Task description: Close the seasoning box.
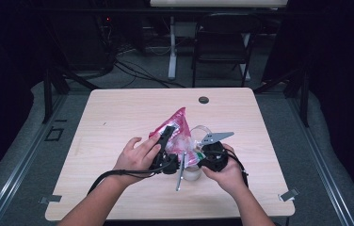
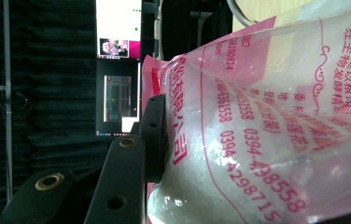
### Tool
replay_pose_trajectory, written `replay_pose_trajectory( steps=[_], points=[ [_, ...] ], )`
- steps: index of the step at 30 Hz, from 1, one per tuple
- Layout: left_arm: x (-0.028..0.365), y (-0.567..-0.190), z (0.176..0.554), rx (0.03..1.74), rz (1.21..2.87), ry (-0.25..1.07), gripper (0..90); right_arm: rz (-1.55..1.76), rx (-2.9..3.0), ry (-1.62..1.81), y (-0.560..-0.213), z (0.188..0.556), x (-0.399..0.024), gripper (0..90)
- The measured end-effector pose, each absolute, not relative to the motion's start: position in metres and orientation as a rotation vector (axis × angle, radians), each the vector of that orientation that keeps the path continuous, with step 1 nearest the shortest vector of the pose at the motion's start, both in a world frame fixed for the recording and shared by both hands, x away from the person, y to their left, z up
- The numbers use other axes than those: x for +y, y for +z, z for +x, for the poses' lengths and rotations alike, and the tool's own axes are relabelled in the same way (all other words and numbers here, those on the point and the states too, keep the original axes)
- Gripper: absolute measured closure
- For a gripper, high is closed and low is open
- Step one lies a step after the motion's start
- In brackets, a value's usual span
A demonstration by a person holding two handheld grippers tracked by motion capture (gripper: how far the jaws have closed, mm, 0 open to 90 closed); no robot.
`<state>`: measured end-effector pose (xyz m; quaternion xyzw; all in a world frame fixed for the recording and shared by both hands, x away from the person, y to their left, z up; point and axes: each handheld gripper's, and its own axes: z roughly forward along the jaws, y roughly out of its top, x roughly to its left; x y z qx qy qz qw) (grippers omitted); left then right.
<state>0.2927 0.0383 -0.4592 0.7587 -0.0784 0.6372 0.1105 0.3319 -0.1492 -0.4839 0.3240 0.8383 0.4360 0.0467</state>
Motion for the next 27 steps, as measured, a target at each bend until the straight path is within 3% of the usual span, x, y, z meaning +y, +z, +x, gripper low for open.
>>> replay_pose_trajectory(
  steps=[27],
  points=[
    [0.0441,-0.4600,0.2949,-0.216,2.254,1.868,67.2,0.995,2.569,1.324,-0.4851,0.3336,-0.1518,90.0]
  ],
)
